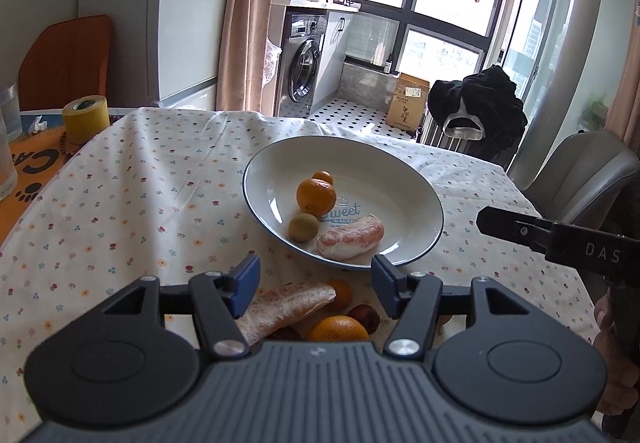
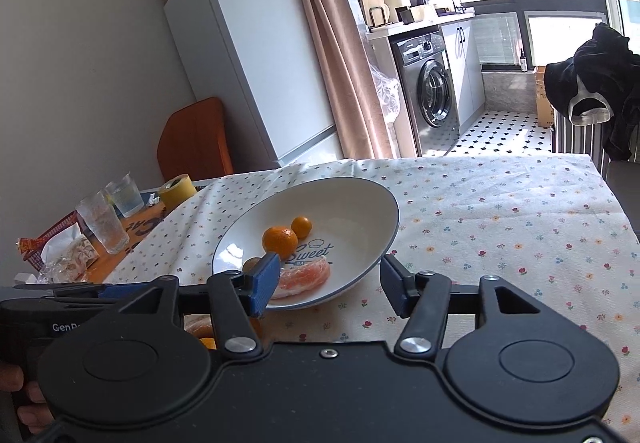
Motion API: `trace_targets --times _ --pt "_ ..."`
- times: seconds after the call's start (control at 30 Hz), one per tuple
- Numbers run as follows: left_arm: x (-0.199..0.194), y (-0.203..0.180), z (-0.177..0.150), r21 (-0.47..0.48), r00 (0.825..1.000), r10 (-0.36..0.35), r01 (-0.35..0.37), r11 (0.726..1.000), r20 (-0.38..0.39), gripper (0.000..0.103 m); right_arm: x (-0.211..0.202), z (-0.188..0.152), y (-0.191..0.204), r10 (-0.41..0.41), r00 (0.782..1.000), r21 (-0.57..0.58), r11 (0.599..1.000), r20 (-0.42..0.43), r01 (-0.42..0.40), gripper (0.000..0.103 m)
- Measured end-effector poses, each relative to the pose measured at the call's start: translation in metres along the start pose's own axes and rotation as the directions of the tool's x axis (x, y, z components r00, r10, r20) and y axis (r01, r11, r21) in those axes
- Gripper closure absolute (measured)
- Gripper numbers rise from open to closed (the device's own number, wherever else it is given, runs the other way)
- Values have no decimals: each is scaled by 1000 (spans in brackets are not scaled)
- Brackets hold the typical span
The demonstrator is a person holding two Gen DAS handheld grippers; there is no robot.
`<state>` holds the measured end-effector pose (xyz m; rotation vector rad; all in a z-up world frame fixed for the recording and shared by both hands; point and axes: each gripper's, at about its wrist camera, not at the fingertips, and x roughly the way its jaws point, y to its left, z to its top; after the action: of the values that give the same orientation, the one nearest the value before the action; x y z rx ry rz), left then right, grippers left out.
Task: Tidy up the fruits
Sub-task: 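Withdraw both grippers from the bowl toward the remaining fruit, then grasp the large orange with the left gripper while the right gripper grasps a brown kiwi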
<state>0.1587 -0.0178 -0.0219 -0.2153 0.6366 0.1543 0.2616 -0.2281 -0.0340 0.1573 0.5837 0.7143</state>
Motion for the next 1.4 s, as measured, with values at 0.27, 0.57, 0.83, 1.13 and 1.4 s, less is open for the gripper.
trace_targets --times 0.27,0.57,0.83,1.13,1.4 --pt "-6 -6 -14 -11 1000 2 -2 1000 -2 33 -22 -8 3 26 1000 2 1000 12 -26 23" --pt "-2 -18 -32 -14 1000 1 -2 1000 -23 33 -44 -20 -3 42 999 21 999 16 -43 2" --pt "5 -23 -45 -6 998 13 -13 1000 -60 33 -48 -33 -16 36 999 52 998 -9 -36 0" --pt "15 -28 -46 -6 997 38 -38 999 -66 33 -44 -46 -26 61 998 83 995 -33 -58 0" --pt "21 -32 -46 9 997 49 -49 999 -58 41 -29 -48 -22 66 995 65 996 -69 -61 0"
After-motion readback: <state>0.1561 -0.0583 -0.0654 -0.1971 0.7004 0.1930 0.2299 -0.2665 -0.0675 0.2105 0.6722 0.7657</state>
